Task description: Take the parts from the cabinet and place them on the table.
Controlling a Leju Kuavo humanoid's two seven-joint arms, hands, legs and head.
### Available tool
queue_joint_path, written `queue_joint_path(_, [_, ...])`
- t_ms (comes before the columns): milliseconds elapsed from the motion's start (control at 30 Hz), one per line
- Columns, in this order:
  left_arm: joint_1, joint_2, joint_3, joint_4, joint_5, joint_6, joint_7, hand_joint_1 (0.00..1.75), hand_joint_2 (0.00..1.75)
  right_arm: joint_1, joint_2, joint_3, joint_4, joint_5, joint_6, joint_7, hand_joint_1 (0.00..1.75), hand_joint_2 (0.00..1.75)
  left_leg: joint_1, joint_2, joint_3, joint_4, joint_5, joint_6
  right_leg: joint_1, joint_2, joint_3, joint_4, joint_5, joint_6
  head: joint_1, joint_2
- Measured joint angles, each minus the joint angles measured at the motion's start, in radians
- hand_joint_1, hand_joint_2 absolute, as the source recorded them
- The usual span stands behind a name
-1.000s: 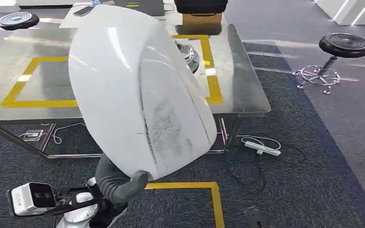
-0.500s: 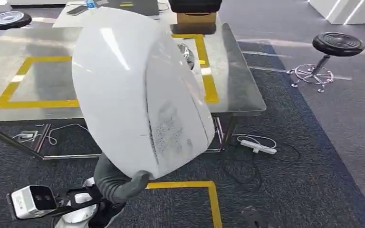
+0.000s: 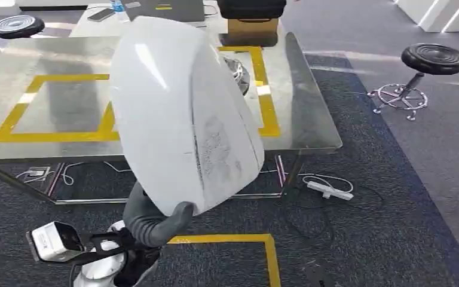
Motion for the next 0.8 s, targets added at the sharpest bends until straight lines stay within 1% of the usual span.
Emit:
queue_joint_path(33, [0.000, 0.000, 0.002, 0.002, 0.000, 0.000, 0.000, 1.75, 1.75, 0.004, 0.000, -0.001, 0.000, 0.000, -0.001, 0.000, 0.00, 1.75, 0.000, 0.000, 0.002, -0.002, 0.000, -0.002, 0.002, 0.001, -0.001, 0.002, -0.002, -0.003, 0.002, 0.000])
queue_joint_path(67, [0.001, 0.000, 0.002, 0.003, 0.001, -0.001, 0.000, 1.75, 1.75, 0.004, 0.000, -0.002, 0.000, 0.000, -0.001, -0.001, 0.00, 1.75, 0.001, 0.000, 0.001, 0.001, -0.001, -0.005, -0.002, 0.004, 0.004, 0.000, -0.002, -0.008, 0.002, 0.000])
queue_joint_path(100, [0.001, 0.000, 0.003, 0.003, 0.002, -0.001, 0.000, 1.75, 1.75, 0.004, 0.000, -0.002, 0.000, 0.001, -0.001, -0.002, 0.00, 1.75, 0.001, 0.001, -0.011, 0.027, -0.006, -0.010, -0.004, 0.004, 0.009, -0.003, -0.003, -0.011, 0.002, 0.000])
queue_joint_path(133, [0.001, 0.000, 0.003, 0.004, 0.003, -0.001, -0.001, 1.75, 1.75, 0.003, 0.000, -0.003, 0.000, 0.001, -0.001, -0.002, 0.00, 1.75, 0.001, 0.001, -0.041, 0.083, -0.027, -0.017, -0.005, 0.004, 0.012, -0.004, -0.007, -0.016, -0.006, 0.000])
queue_joint_path(167, [0.002, 0.000, 0.005, 0.005, 0.004, -0.003, -0.002, 1.75, 1.75, 0.002, 0.000, -0.002, 0.000, 0.002, -0.001, -0.002, 0.00, 1.75, 0.002, 0.001, -0.087, 0.161, -0.066, -0.023, -0.005, 0.003, 0.012, -0.004, -0.009, -0.020, -0.007, 0.000])
queue_joint_path(200, [0.003, 0.000, 0.008, 0.007, 0.012, -0.006, -0.004, 1.75, 1.75, 0.002, 0.000, -0.002, 0.000, 0.002, -0.001, -0.002, 0.00, 1.75, 0.002, 0.001, -0.137, 0.242, -0.106, -0.025, -0.005, 0.003, 0.013, -0.004, -0.011, -0.023, -0.007, 0.000])
queue_joint_path(233, [0.005, 0.000, 0.010, 0.008, 0.016, -0.009, -0.005, 1.75, 1.75, 0.002, 0.000, -0.003, 0.000, 0.002, -0.001, -0.002, 0.00, 1.75, 0.002, 0.001, -0.175, 0.299, -0.128, -0.026, -0.005, 0.003, 0.013, -0.004, -0.013, -0.025, -0.007, 0.000])
queue_joint_path(267, [0.007, 0.000, 0.012, 0.010, 0.022, -0.010, -0.007, 1.75, 1.75, 0.002, 0.000, -0.003, 0.000, 0.002, -0.001, -0.001, 0.00, 1.75, 0.002, 0.001, -0.198, 0.322, -0.127, -0.025, -0.004, 0.003, 0.014, -0.004, -0.014, -0.026, -0.007, 0.000])
queue_joint_path(300, [0.008, 0.000, 0.014, 0.012, 0.024, -0.011, -0.007, 1.75, 1.75, 0.002, 0.000, -0.003, 0.000, 0.003, -0.001, -0.001, 0.00, 1.75, 0.002, 0.001, -0.198, 0.303, -0.100, -0.024, -0.004, 0.004, 0.017, -0.004, -0.015, -0.026, -0.007, 0.000])
queue_joint_path(333, [0.008, 0.000, 0.015, 0.013, 0.026, -0.013, -0.007, 1.75, 1.75, 0.002, 0.000, -0.003, 0.000, 0.003, -0.001, -0.001, 0.00, 1.75, 0.002, 0.001, -0.177, 0.246, -0.051, -0.020, -0.005, 0.005, 0.021, -0.004, -0.017, -0.025, -0.007, 0.000])
queue_joint_path(367, [0.008, 0.000, 0.015, 0.013, 0.030, -0.016, -0.010, 1.75, 1.75, 0.001, 0.001, -0.004, 0.000, 0.003, -0.001, -0.002, 0.00, 1.75, 0.002, 0.001, -0.136, 0.151, 0.011, -0.017, -0.005, 0.007, 0.026, -0.004, -0.018, -0.024, -0.007, 0.000])
queue_joint_path(400, [0.008, 0.000, 0.015, 0.013, 0.032, -0.017, -0.011, 1.75, 1.75, 0.001, 0.002, -0.004, 0.000, 0.004, -0.001, -0.002, 0.00, 1.75, 0.002, 0.001, -0.100, 0.073, 0.056, -0.014, -0.006, 0.008, 0.030, -0.004, -0.020, -0.020, -0.007, 0.000])
queue_joint_path(433, [0.008, 0.000, 0.016, 0.013, 0.034, -0.019, -0.012, 1.75, 1.75, 0.000, 0.002, -0.004, 0.000, 0.006, -0.001, -0.002, 0.00, 1.75, 0.001, 0.001, -0.086, 0.019, 0.058, -0.012, 0.000, 0.008, 0.029, 0.002, -0.022, -0.014, -0.008, 0.000])
queue_joint_path(467, [0.009, 0.000, 0.016, 0.013, 0.036, -0.021, -0.013, 1.75, 1.75, -0.001, 0.002, -0.005, 0.000, 0.007, -0.001, -0.002, 0.00, 1.75, 0.001, 0.001, -0.087, 0.015, 0.031, -0.007, 0.001, 0.010, 0.023, 0.002, -0.022, -0.009, -0.011, 0.000])
queue_joint_path(500, [0.011, -0.002, 0.017, 0.014, 0.037, -0.022, -0.013, 1.75, 1.75, -0.001, 0.002, -0.005, 0.000, 0.008, -0.001, -0.002, 0.00, 1.75, -0.001, 0.000, -0.089, 0.014, 0.050, -0.004, 0.000, 0.008, 0.021, -0.001, -0.024, -0.002, -0.009, 0.000])
queue_joint_path(533, [0.011, -0.002, 0.017, 0.014, 0.040, -0.023, -0.013, 1.75, 1.75, -0.001, 0.002, -0.005, 0.000, 0.009, -0.001, -0.002, 0.00, 1.75, -0.004, -0.001, -0.089, 0.015, 0.056, 0.004, -0.002, 0.007, 0.025, -0.005, -0.022, 0.005, -0.010, 0.000])
queue_joint_path(567, [0.011, -0.002, 0.017, 0.014, 0.041, -0.023, -0.013, 1.75, 1.75, -0.001, 0.002, -0.005, 0.000, 0.009, -0.001, -0.002, 0.00, 1.75, -0.001, -0.001, -0.086, 0.011, 0.063, 0.012, -0.003, 0.007, 0.027, -0.007, -0.021, 0.011, -0.010, 0.000])
queue_joint_path(600, [0.011, -0.003, 0.017, 0.014, 0.042, -0.023, -0.013, 1.75, 1.75, -0.001, 0.002, -0.005, 0.000, 0.009, -0.001, -0.002, 0.00, 1.75, 0.004, 0.000, -0.083, 0.008, 0.068, 0.018, -0.003, 0.005, 0.021, 0.006, -0.030, 0.016, -0.011, 0.000])
queue_joint_path(633, [0.011, -0.003, 0.017, 0.014, 0.042, -0.024, -0.013, 1.75, 1.75, -0.001, 0.002, -0.005, 0.000, 0.009, -0.001, -0.002, 0.00, 1.75, 0.004, 0.001, -0.082, 0.008, 0.068, 0.022, -0.003, 0.002, 0.007, 0.041, -0.059, 0.021, -0.001, 0.000])
queue_joint_path(667, [0.011, -0.003, 0.017, 0.014, 0.042, -0.024, -0.013, 1.75, 1.75, -0.002, 0.002, -0.005, 0.000, 0.010, -0.001, -0.002, 0.00, 1.75, 0.004, 0.001, -0.082, 0.008, 0.067, 0.026, -0.004, 0.002, -0.023, 0.108, -0.098, 0.026, 0.003, 0.000])
queue_joint_path(700, [0.011, -0.003, 0.018, 0.014, 0.042, -0.024, -0.013, 1.75, 1.75, -0.001, 0.002, -0.005, 0.000, 0.010, -0.001, -0.002, 0.00, 1.75, 0.003, 0.001, -0.083, 0.008, 0.066, 0.027, -0.004, 0.002, -0.060, 0.191, -0.138, 0.028, 0.001, 0.000])
queue_joint_path(733, [0.011, -0.003, 0.018, 0.015, 0.042, -0.024, -0.013, 1.75, 1.75, 0.000, 0.002, -0.005, 0.000, 0.010, -0.001, -0.002, 0.00, 1.75, 0.002, 0.001, -0.083, 0.009, 0.066, 0.028, -0.003, 0.002, -0.097, 0.274, -0.171, 0.030, 0.004, 0.000])
queue_joint_path(767, [0.012, -0.003, 0.018, 0.016, 0.042, -0.024, -0.013, 1.75, 1.75, 0.002, 0.002, -0.005, 0.000, 0.010, -0.001, -0.002, 0.00, 1.75, 0.001, 0.001, -0.082, 0.009, 0.065, 0.029, -0.004, 0.002, -0.114, 0.311, -0.177, 0.031, 0.003, 0.000])
queue_joint_path(800, [0.012, -0.003, 0.018, 0.017, 0.042, -0.023, -0.013, 1.75, 1.75, 0.002, 0.002, -0.005, 0.000, 0.010, -0.001, -0.002, 0.00, 1.75, 0.001, 0.001, -0.081, 0.009, 0.065, 0.029, -0.003, 0.002, -0.106, 0.297, -0.161, 0.030, 0.005, 0.000])
